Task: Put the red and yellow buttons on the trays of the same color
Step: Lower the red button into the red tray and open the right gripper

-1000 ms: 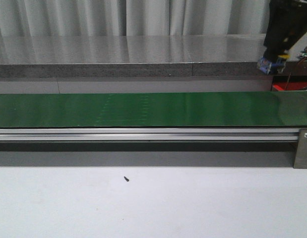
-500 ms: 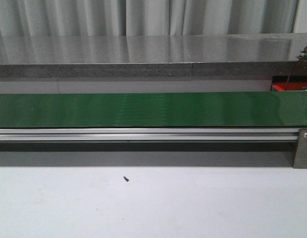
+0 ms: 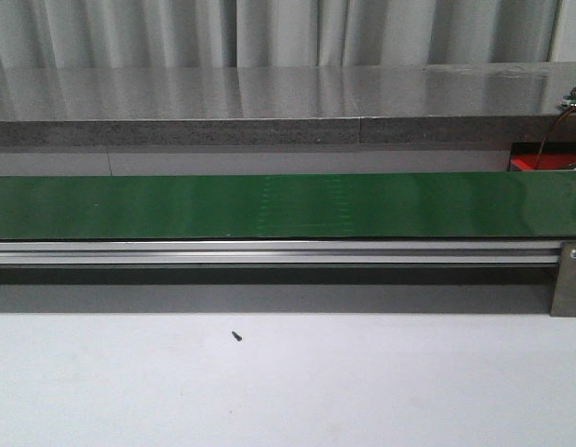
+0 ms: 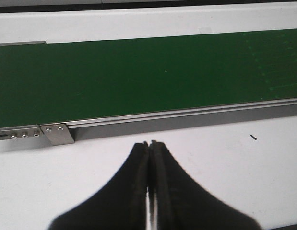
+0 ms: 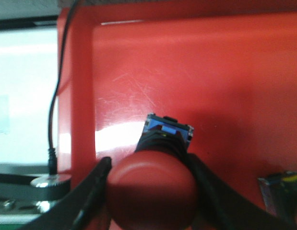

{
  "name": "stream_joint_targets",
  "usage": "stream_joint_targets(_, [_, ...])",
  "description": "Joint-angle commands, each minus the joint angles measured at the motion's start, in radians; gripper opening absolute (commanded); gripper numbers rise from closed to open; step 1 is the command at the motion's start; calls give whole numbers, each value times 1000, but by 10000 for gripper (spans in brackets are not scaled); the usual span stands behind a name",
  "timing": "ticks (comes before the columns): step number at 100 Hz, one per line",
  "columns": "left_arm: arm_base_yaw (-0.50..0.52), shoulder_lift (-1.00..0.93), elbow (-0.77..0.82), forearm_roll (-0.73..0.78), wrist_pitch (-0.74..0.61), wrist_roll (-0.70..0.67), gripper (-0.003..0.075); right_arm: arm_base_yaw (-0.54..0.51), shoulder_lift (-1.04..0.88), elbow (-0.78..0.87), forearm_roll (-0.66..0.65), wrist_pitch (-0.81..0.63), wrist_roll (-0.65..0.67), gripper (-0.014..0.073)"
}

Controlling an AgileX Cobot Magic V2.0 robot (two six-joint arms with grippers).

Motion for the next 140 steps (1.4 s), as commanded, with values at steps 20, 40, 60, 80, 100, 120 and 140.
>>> stream_joint_targets(20, [-8,-2,-26,-33,-60,-1,-20,-6,1,-34,38,-92,1,129])
stream_joint_targets(40, [-8,-2,-26,-33,-60,-1,-20,-6,20,-34,38,-104,1,134])
stream_joint_targets(60, [-8,-2,-26,-33,-60,-1,-20,-6,24,-34,38,-113,1,334])
stream_joint_targets(80, [-8,-2,-26,-33,-60,-1,-20,-6,20,-34,38,-130,1,510])
stream_joint_targets(100, [-8,-2,-26,-33,-60,-1,-20,-6,-19,-34,39,-123,1,531])
stream_joint_targets(120, [-8,-2,-26,-33,-60,-1,-20,-6,-103,-29,40,-83,1,526])
stream_joint_targets(140, [-8,-2,-26,-33,-60,-1,-20,-1,-185,0,47,-47,-5,287])
